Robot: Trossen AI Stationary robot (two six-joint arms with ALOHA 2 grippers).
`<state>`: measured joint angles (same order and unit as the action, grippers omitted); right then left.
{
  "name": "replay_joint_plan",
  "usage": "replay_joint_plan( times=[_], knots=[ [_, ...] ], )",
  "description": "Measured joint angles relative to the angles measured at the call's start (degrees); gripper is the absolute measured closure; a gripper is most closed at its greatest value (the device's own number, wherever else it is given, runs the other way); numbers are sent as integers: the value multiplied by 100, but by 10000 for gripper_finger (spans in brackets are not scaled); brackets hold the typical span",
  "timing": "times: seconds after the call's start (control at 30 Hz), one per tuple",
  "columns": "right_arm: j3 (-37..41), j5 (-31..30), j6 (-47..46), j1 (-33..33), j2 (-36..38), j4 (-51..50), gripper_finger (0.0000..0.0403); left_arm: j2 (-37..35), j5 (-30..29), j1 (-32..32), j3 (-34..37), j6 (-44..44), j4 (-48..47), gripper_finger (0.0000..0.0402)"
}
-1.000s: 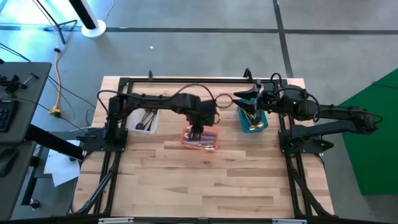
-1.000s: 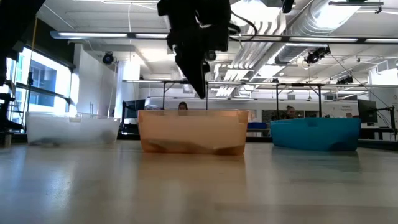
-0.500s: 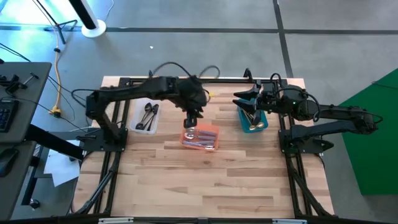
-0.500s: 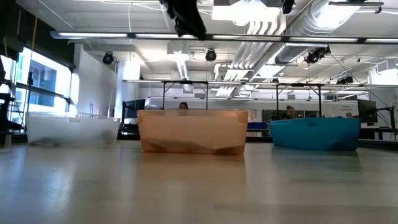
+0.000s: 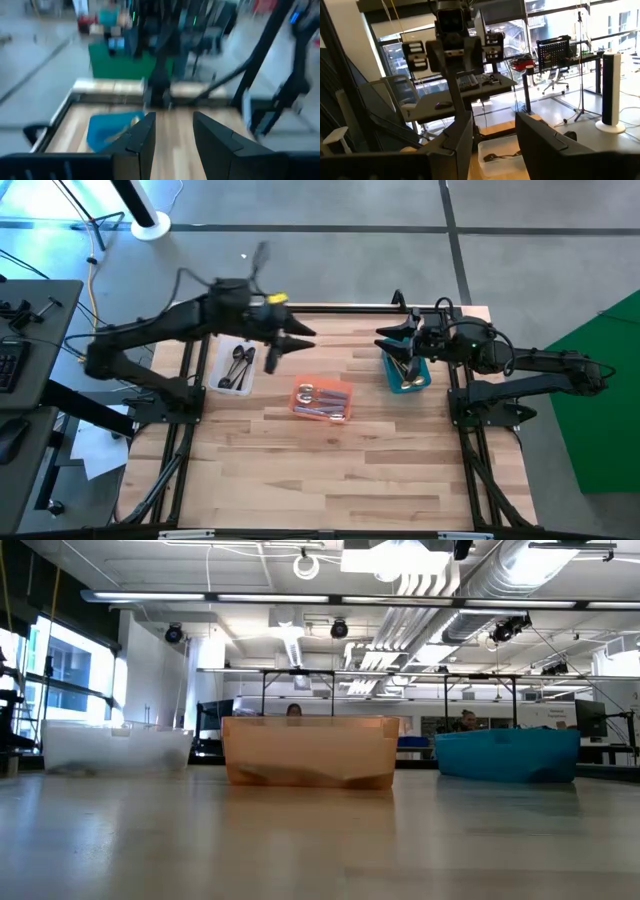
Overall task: Sort silverware by color (type)
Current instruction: Return to Home Position
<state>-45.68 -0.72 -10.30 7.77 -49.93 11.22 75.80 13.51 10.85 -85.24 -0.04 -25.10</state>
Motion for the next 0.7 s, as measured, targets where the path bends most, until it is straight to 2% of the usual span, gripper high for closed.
replay_joint_plan(
  times=[0.23,0.4,0.57,0.7],
  knots=[
    [-1,32,19,-5,-53,175,269,-1338,110,0,1500,-599,1944,282],
    [-12,282,-125,-32,-533,795,269,-2078,56,0,2451,-894,2868,282],
    [-500,569,174,-33,-1277,846,269,-2410,-278,-1,2894,-1051,2920,282],
    [-1020,567,662,-14,-1703,730,269,-2364,-263,-2,2979,-861,2436,282]
  ],
)
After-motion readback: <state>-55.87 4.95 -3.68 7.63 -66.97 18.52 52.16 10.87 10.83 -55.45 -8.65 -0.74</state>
